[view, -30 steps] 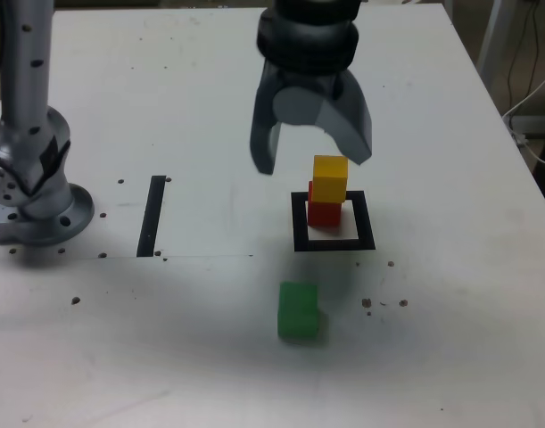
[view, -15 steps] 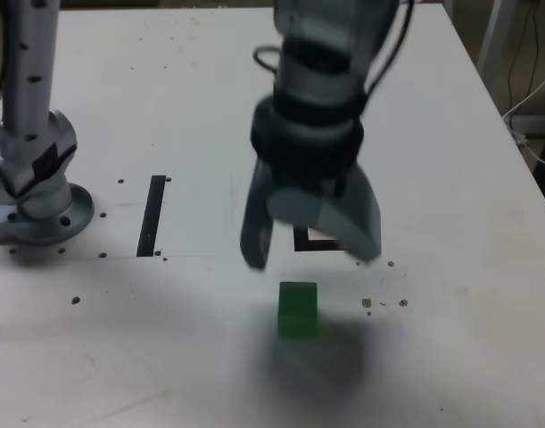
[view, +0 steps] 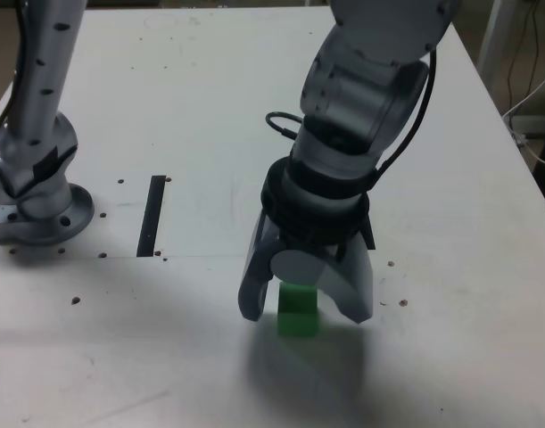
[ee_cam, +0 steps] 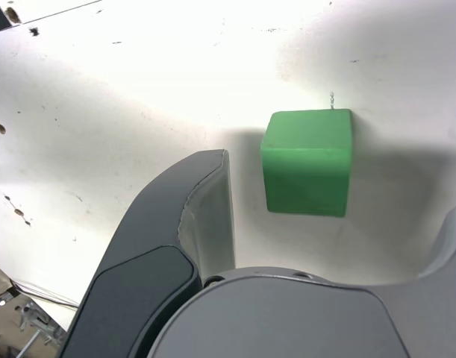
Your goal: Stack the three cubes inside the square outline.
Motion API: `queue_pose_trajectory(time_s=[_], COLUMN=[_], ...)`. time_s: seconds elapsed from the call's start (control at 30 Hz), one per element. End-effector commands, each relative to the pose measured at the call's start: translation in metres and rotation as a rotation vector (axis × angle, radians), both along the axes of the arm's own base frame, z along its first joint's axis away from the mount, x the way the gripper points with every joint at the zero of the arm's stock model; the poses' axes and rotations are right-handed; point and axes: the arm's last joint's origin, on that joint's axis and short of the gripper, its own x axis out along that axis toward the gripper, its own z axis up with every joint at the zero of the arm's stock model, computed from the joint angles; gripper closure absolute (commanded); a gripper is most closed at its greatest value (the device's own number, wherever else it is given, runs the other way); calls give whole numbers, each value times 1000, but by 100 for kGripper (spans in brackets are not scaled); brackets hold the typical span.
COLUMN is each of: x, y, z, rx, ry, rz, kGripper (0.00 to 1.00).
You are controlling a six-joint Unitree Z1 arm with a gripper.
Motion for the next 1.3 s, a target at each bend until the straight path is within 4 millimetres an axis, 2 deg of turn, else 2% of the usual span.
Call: queue_pose_trajectory(time_s=[0.0, 0.1, 0.2, 0.27, 0.4, 0.5, 1.07, 1.27], x=[0, 1, 2, 4, 7, 8, 7, 3], y=[2, 5, 7, 7, 6, 6, 6, 9], z=[-6, -13, -19, -23, -27, -27, -26, -15], rx=[-3, -10, -19, -24, -27, -28, -32, -16], ry=[15, 31, 47, 54, 50, 40, 34, 30], rz=[2, 4, 3, 3, 1, -2, -4, 2], kGripper=[7, 11, 21, 31, 59, 71, 72, 72])
